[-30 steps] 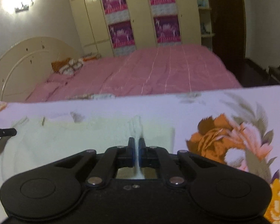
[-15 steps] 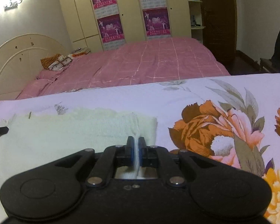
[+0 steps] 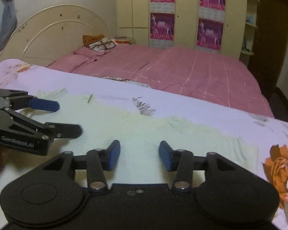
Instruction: Fold small clothes
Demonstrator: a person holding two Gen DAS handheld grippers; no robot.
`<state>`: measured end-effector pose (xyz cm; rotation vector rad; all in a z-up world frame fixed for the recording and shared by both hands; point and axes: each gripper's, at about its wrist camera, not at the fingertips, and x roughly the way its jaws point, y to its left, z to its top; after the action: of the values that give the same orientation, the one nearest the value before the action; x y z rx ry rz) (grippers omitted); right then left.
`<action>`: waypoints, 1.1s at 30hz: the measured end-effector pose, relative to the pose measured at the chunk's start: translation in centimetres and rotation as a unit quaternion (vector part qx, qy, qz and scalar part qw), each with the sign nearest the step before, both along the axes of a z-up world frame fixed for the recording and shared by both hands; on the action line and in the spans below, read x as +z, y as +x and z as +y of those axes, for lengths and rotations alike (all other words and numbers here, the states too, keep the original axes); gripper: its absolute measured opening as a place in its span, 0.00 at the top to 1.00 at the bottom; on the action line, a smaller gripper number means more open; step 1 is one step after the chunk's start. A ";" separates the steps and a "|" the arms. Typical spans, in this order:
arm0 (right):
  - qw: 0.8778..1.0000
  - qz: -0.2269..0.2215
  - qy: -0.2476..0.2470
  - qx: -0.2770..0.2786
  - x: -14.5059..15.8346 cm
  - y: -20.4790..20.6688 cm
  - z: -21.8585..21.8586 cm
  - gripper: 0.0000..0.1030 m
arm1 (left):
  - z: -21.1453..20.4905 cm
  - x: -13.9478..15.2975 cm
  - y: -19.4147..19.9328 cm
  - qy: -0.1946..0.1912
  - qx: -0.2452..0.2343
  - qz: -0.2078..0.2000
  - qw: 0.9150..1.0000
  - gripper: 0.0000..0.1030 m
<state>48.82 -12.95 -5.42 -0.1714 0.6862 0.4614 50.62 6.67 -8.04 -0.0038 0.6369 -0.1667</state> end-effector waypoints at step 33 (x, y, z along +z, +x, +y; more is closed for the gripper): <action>0.999 -0.009 0.018 -0.047 2.0 -10.4 -4.5 0.54 | -4.0 1.5 -13.9 0.008 0.006 -0.026 1.000 0.19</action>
<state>38.46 -17.45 -3.39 -0.1076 0.6649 0.3813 36.75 2.68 -6.54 0.0114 0.5862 -0.1503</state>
